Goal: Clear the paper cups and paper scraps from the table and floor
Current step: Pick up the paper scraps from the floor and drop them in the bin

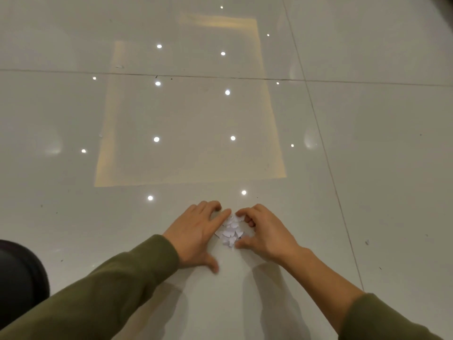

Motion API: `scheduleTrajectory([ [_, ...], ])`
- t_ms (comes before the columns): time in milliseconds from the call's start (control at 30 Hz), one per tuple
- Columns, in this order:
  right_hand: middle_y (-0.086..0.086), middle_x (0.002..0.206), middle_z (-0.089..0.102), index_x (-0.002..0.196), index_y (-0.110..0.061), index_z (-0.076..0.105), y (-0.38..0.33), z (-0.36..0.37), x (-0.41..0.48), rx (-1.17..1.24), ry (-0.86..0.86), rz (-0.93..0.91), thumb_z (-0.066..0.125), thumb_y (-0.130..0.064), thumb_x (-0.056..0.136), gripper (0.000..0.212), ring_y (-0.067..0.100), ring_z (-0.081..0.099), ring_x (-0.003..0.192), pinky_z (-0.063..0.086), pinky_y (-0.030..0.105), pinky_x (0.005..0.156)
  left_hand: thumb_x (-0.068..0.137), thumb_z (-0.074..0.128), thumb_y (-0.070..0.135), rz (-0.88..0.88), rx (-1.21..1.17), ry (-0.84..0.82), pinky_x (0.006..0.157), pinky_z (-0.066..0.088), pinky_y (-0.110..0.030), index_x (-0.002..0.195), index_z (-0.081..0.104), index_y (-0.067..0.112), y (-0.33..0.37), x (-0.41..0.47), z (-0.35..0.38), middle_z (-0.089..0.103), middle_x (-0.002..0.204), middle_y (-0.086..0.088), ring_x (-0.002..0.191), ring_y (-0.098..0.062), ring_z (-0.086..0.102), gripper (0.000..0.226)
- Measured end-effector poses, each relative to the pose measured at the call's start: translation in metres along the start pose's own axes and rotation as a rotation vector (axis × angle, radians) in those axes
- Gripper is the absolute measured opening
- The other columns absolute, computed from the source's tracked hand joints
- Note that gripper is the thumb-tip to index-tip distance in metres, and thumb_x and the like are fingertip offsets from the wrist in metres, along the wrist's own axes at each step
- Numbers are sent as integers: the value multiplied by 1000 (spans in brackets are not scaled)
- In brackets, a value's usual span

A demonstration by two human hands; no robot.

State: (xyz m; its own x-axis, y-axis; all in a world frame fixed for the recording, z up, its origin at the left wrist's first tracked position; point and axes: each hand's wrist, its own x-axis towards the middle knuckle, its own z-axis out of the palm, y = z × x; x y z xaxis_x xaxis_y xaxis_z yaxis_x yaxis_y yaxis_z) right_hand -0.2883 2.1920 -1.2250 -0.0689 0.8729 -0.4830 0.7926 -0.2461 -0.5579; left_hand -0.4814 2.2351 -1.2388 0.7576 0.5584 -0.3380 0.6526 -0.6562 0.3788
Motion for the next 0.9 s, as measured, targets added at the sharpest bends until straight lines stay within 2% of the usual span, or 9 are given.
scheduleTrajectory([
  [100, -12, 100, 45, 126, -24, 53, -3, -1, -2, -17, -4, 6, 74, -31, 73, 57, 0, 46, 87, 43, 18, 85, 80, 57, 59, -125, -129, 153, 98, 36, -23, 145, 22, 21, 5, 14, -13, 33, 138, -2, 119, -17, 38, 84],
  [233, -11, 102, 42, 133, -22, 45, 10, -7, -12, -75, 40, 113, 73, -31, 75, 65, 5, 47, 88, 37, 16, 80, 89, 51, 48, -165, -155, 107, 90, 37, -21, 147, 19, 18, -2, 0, -16, 37, 135, -1, 114, -16, 43, 73],
  [267, -9, 100, 43, 126, -21, 50, 10, -5, -13, -87, 37, 128, 72, -29, 76, 55, 8, 49, 88, 37, 17, 78, 91, 51, 44, -161, -152, 86, 86, 36, -20, 147, 19, 17, -1, -3, -15, 38, 133, -2, 111, -17, 44, 71],
  [333, -4, 91, 48, 93, -20, 55, 3, 2, -11, -96, 59, 141, 69, -24, 78, 21, 15, 52, 82, 36, 20, 67, 92, 52, 37, -142, -152, 62, 79, 33, -19, 143, 26, 14, 8, -1, -11, 42, 125, -4, 105, -18, 46, 62],
  [400, -1, 84, 54, 74, -20, 48, -9, 12, -8, -45, 89, 164, 65, -21, 79, 18, 16, 54, 77, 38, 22, 62, 91, 53, 32, -124, -165, 51, 73, 32, -21, 134, 38, 13, 23, 10, -5, 46, 116, -6, 97, -20, 48, 49],
  [500, 0, 82, 66, 85, -18, 64, -19, 23, -7, 106, 165, 216, 56, -18, 88, 9, 12, 63, 75, 52, 28, 72, 93, 48, 24, -125, -205, 79, 71, 35, -24, 127, 44, 13, 46, 20, 6, 50, 110, -6, 88, -18, 49, 36],
  [633, -11, 86, 66, 113, -15, 65, -18, 32, -14, 400, 269, 361, 60, -11, 86, 28, -1, 61, 79, 47, 7, 71, 95, 44, 21, -203, -387, 166, 79, 40, -19, 120, 56, 18, 52, 16, 19, 55, 108, -1, 96, -17, 55, 28],
  [767, -2, 89, 70, 104, -12, 70, -14, 28, -13, 556, 256, 431, 72, -8, 77, 28, 9, 66, 84, 53, 20, 81, 92, 52, 27, -206, -486, 109, 78, 39, -22, 116, 62, 21, 49, 18, 9, 58, 102, -3, 92, -19, 54, 26],
  [900, 3, 83, 74, 90, -12, 74, -28, 5, -7, 604, 245, 371, 75, -5, 71, 20, 16, 70, 81, 58, 31, 76, 89, 59, 28, -208, -559, 97, 76, 43, -29, 109, 67, 20, 40, 21, -24, 60, 94, -7, 87, -22, 56, 24],
])
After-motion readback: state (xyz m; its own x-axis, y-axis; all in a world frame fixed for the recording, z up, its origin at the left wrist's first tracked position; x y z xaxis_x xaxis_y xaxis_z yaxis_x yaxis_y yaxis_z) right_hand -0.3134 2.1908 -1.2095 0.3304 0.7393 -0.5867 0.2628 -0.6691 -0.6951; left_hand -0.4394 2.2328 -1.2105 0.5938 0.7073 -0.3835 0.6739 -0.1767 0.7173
